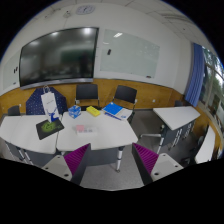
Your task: Unplug charger
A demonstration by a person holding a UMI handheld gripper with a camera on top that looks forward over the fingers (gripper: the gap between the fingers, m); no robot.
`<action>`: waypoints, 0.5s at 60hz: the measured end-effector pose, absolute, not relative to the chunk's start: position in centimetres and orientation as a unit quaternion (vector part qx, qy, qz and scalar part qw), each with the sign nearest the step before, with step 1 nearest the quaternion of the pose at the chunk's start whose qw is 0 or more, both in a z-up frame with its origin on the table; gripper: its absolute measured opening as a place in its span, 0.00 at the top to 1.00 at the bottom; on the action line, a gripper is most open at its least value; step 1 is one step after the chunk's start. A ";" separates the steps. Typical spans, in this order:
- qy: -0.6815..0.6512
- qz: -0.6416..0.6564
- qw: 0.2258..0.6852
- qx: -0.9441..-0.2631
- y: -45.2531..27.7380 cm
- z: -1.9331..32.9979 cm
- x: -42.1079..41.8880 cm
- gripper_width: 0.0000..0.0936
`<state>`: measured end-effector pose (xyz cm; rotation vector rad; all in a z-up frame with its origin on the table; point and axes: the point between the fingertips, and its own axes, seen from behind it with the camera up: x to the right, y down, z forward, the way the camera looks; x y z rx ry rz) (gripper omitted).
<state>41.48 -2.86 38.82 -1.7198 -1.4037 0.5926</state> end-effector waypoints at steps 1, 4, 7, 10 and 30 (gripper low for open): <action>-0.559 0.236 0.409 -0.681 -2.9 38.8 41.4 0.09; -0.566 0.237 0.407 -0.677 -3.2 38.7 41.3 0.09; -0.573 0.239 0.403 -0.672 -4.5 38.1 40.5 0.09; -0.582 0.240 0.398 -0.667 -5.3 37.6 40.0 0.09; -0.609 0.284 0.367 -0.643 -11.8 31.5 33.9 0.09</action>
